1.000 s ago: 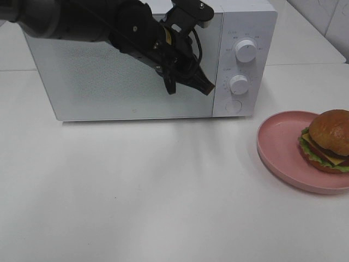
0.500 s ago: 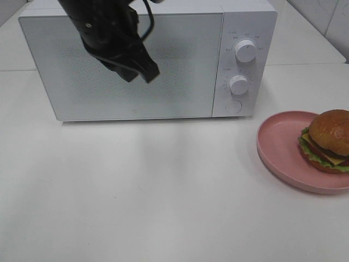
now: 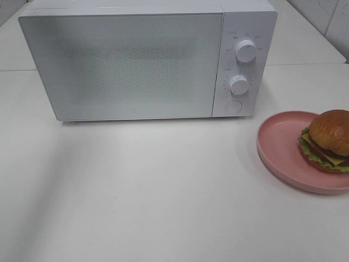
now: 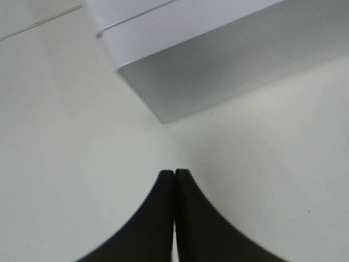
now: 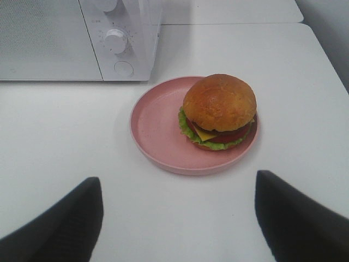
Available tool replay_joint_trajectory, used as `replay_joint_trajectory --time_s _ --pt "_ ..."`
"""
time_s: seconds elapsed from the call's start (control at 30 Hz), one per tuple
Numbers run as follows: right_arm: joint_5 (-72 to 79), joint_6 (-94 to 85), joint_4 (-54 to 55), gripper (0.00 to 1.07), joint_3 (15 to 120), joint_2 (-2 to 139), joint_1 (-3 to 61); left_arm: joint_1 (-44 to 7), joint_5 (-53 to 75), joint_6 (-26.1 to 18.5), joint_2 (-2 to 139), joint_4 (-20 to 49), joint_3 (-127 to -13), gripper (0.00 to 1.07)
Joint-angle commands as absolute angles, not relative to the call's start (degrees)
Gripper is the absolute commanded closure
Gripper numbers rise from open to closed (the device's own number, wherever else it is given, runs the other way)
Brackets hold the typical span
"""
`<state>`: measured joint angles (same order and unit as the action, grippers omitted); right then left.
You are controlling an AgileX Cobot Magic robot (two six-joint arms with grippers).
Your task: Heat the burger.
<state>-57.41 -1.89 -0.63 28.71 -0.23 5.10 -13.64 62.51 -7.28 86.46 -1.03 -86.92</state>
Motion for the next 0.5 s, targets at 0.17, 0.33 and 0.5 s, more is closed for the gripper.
replay_joint_trajectory --time_s 0.17,0.33,0.5 --pt "-57.41 -1.78 -0.92 0.34 28.65 -1.72 4.76 -6.02 62.85 -6.47 78.78 -0.34 -79.13 1.06" --pt "-57.41 -1.78 -0.92 0.34 28.65 -1.72 4.76 -3.09 61.08 -4.93 68.98 -0.46 -67.15 1.06" --pt "-57.41 -1.78 -0.92 0.34 28.65 -1.72 4.76 -2.81 60.45 -3.9 58.38 -0.4 -56.09 1.06"
